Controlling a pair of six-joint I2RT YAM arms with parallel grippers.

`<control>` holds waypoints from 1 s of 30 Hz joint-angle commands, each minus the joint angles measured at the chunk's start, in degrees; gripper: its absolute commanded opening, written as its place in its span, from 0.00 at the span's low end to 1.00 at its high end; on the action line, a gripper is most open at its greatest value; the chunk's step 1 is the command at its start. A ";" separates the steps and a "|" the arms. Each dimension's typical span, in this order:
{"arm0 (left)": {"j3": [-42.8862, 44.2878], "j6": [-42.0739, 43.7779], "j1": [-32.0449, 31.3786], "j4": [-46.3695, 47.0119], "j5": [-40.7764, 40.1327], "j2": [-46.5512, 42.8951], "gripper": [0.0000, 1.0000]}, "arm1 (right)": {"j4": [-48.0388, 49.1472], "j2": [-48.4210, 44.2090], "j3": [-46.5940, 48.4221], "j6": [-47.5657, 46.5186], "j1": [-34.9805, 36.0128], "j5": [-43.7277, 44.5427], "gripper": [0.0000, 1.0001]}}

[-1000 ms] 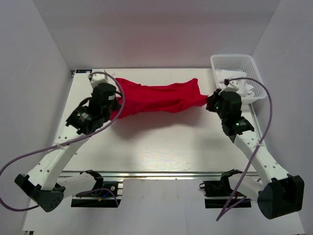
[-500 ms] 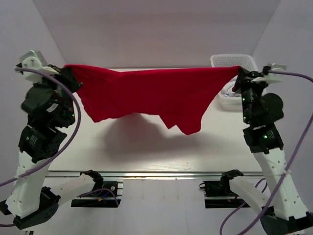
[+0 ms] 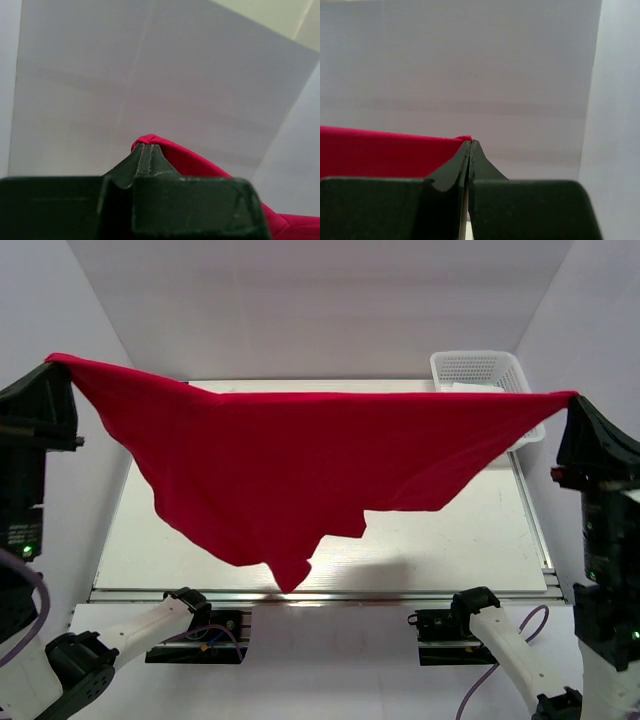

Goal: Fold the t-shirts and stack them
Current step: Flatten out the tshirt

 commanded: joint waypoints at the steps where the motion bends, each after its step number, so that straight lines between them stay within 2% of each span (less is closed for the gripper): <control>1: 2.05 1.48 0.23 -1.39 5.07 0.20 0.00 | -2.39 -2.37 1.45 -0.78 -0.21 -4.16 0.00; 6: 1.27 3.32 0.23 -0.78 1.05 0.82 0.00 | -2.04 -2.73 0.05 -0.52 -0.30 -2.49 0.00; 11: -6.89 5.61 0.23 5.71 -5.72 3.28 0.00 | -0.54 -0.10 -4.86 1.77 -0.12 -3.54 0.00; 16: -20.78 11.75 0.14 19.59 -22.68 8.89 0.00 | 6.82 5.68 -13.83 6.60 -0.30 1.35 0.00; 18: -27.00 15.08 0.14 29.15 -28.83 13.63 0.00 | 9.89 7.46 -19.35 8.01 -0.03 4.01 0.00; 19: -28.78 18.76 0.66 32.67 -30.42 15.65 0.00 | 11.57 10.60 -21.64 9.06 -0.21 6.71 0.00; 21: -30.63 19.85 1.28 37.88 -31.84 23.18 0.00 | 13.24 14.56 -24.73 10.99 -0.30 8.49 0.00; 27: -25.47 18.62 5.40 38.60 -31.32 44.38 0.00 | 18.07 32.23 -27.20 14.60 -0.56 10.52 0.00; 28: -23.72 16.27 6.28 36.94 -30.27 50.50 0.00 | 18.61 34.43 -26.33 15.39 -0.56 10.43 0.00; 30: -16.78 12.75 9.26 30.71 -25.54 56.60 0.00 | 22.03 41.99 -25.45 14.53 -0.47 9.38 0.00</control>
